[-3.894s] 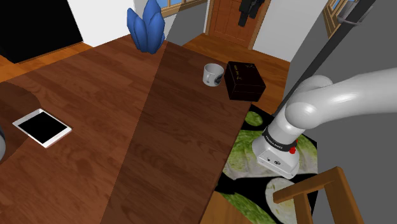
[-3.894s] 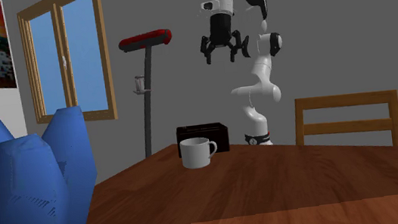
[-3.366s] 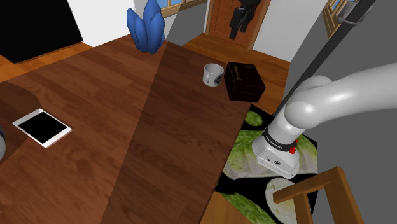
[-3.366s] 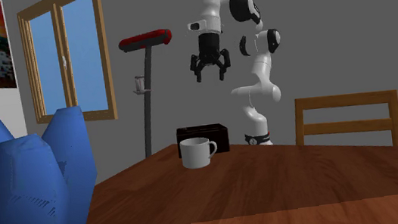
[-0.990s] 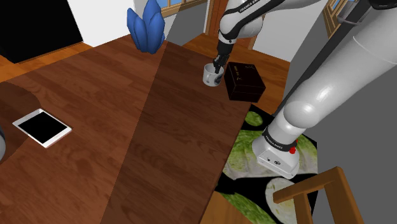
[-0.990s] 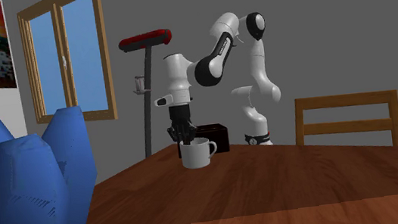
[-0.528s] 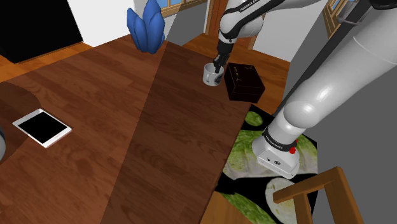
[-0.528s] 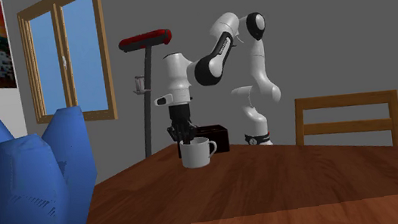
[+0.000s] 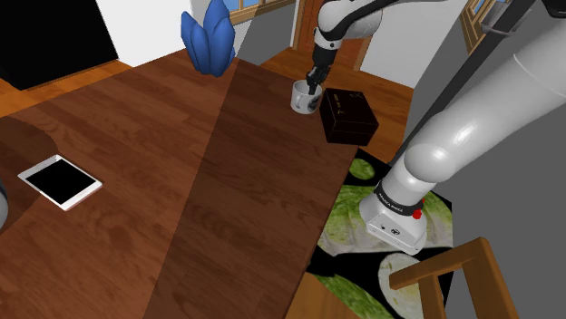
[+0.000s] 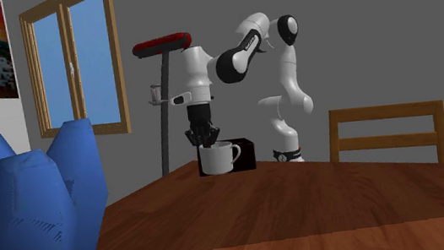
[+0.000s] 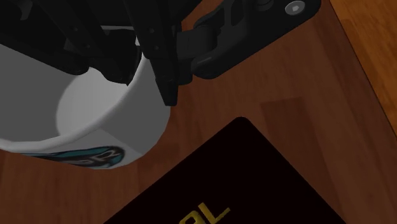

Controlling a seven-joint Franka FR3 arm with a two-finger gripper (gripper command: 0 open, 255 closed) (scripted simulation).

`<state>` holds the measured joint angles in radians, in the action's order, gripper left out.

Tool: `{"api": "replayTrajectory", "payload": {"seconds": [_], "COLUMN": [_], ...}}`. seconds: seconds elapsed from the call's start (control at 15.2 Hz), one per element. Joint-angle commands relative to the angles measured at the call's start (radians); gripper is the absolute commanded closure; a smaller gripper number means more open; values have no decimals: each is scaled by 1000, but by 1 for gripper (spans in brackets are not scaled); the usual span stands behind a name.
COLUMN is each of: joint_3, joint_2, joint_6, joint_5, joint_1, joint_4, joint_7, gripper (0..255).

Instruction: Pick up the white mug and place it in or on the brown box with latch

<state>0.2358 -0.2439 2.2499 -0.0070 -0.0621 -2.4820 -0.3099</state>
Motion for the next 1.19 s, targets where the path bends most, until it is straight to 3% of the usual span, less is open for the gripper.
{"api": "replayTrajectory", "payload": {"seconds": [0.0, 1.12], "joint_3": [-2, -19], "joint_2": [-15, -106], "joint_6": [-32, -275], "joint_5": [-4, -18], "joint_1": [-1, -4], "joint_4": [17, 171], "joint_7": [4, 27], "gripper": [255, 255]}}
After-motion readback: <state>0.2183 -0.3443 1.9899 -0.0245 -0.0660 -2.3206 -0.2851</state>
